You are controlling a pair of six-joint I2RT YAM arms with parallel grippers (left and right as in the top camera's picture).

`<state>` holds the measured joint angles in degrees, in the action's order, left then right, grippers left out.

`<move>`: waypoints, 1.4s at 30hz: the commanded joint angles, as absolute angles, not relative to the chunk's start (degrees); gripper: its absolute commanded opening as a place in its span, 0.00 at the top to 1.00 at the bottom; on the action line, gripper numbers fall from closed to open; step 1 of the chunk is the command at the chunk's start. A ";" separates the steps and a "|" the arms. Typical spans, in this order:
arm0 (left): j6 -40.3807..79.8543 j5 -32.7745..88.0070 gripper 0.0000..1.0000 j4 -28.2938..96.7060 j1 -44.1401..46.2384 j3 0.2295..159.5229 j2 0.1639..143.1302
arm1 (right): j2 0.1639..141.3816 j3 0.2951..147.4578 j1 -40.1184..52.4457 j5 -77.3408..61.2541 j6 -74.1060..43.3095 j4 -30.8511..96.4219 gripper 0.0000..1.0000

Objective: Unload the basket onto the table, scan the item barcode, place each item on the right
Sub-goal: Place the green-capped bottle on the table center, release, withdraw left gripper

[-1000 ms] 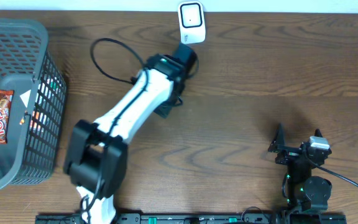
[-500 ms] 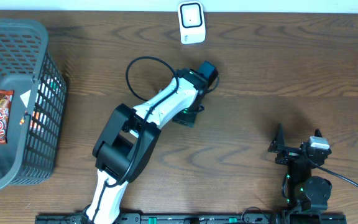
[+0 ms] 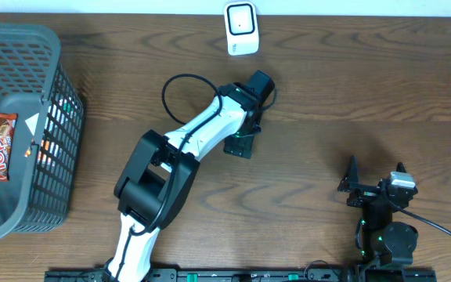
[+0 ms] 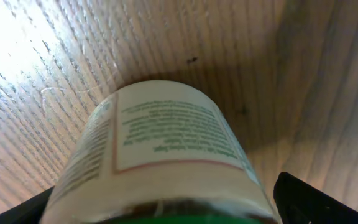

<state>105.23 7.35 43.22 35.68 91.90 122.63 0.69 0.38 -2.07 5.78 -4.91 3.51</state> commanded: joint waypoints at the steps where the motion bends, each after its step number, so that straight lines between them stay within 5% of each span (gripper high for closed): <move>1: 100.62 6.81 0.07 43.38 34.72 91.96 116.99 | 0.38 0.32 -1.72 5.67 -4.19 3.70 0.01; 12: 79.70 6.04 0.07 43.38 34.83 91.96 95.35 | 0.38 0.32 -1.74 5.67 -4.19 3.70 0.01; 17: 65.52 -7.14 0.06 43.42 33.19 91.98 83.83 | 0.38 0.32 -1.72 5.69 -4.19 3.70 0.01; 27: 19.84 -26.17 0.00 39.81 16.64 92.16 61.89 | 0.38 0.32 -1.74 5.67 -4.19 3.70 0.01; 37: 28.08 -30.00 0.00 52.29 -12.97 92.09 61.32 | 0.38 0.32 -1.74 5.67 -4.19 3.70 0.01; 42: 31.81 -17.45 0.00 58.24 -27.05 92.09 70.39 | 0.38 0.32 -1.74 5.69 -4.19 3.70 0.01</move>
